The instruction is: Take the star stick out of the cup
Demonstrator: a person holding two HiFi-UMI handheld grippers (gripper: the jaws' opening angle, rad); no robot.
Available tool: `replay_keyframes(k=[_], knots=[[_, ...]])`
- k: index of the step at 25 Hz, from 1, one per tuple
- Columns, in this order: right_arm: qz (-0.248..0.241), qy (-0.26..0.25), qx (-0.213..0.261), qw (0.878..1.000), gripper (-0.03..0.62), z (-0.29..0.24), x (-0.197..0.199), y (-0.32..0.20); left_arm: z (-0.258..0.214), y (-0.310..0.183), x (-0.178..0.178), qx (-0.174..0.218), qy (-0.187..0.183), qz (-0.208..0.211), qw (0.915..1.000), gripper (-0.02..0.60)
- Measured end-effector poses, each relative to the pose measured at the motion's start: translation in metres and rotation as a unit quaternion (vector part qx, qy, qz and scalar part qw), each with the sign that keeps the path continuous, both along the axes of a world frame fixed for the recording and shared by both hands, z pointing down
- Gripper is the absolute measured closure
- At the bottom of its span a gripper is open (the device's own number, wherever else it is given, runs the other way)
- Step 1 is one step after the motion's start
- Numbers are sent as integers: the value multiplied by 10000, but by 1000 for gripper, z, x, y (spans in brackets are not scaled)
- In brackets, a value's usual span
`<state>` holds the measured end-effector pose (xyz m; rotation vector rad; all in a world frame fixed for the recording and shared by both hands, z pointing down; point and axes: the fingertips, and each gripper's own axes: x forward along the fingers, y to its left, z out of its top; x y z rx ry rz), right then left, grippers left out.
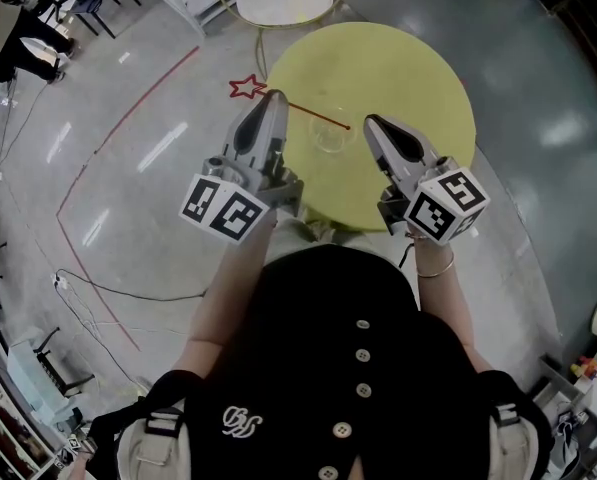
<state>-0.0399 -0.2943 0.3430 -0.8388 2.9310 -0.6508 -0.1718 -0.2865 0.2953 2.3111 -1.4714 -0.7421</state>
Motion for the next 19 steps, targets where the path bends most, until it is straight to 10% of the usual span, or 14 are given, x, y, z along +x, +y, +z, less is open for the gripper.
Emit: replay_keyframes(k=[19], knots=[[-74, 24, -36, 10000, 592, 7, 4, -3, 7, -4, -3, -47, 30, -134, 9999, 568]])
